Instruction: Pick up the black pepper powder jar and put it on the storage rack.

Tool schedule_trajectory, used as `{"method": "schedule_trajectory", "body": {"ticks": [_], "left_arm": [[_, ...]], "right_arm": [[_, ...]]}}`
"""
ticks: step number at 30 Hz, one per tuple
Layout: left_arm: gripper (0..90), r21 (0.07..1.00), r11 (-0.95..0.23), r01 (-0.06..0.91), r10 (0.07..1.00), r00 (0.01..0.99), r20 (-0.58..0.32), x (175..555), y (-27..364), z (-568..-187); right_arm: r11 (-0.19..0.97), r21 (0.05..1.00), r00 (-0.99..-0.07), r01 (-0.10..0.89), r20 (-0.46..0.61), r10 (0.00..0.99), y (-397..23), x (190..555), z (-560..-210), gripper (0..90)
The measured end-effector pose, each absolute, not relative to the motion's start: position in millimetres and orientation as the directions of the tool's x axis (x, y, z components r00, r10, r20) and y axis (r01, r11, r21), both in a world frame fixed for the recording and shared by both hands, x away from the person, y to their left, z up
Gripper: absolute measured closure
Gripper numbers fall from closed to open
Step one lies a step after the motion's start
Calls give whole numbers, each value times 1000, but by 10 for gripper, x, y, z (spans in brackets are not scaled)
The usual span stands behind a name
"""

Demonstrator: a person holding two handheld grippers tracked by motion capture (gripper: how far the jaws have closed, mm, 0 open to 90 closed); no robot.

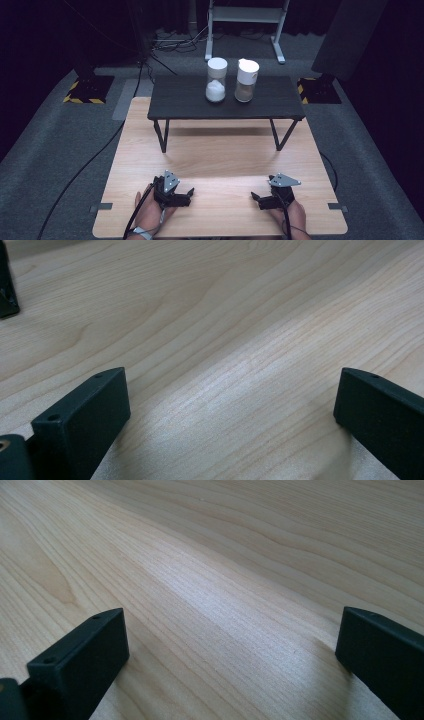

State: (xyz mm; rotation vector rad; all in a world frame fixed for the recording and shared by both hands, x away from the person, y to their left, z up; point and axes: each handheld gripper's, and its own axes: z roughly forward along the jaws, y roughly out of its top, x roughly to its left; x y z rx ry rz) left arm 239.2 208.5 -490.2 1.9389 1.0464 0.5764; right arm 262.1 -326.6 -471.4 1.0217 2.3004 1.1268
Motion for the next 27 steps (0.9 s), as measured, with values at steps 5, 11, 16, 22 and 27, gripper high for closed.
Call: {"method": "schedule_trajectory", "body": {"ticks": [5, 11, 16, 22, 27], "left_arm": [[16, 840, -301, 452, 837, 547, 6, 2391, 2082, -4903], [16, 840, -301, 452, 837, 548, 5, 2391, 2083, -4904], [16, 839, -304, 451, 834, 552, 5, 2398, 2081, -4901], [16, 839, -304, 451, 834, 552, 5, 2399, 2081, -4901], [16, 839, -304, 451, 834, 552, 5, 2399, 2080, -4901]], "right_arm": [[413, 796, -662, 443, -20, 749, -3266, 2621, -4714, 4], [414, 796, -663, 442, -21, 748, -3270, 2620, -4716, 4], [414, 796, -663, 442, -21, 748, -3269, 2622, -4715, 4], [413, 796, -663, 442, -20, 748, -3270, 2622, -4715, 4], [413, 796, -663, 442, -20, 749, -3269, 2622, -4715, 4]]}}
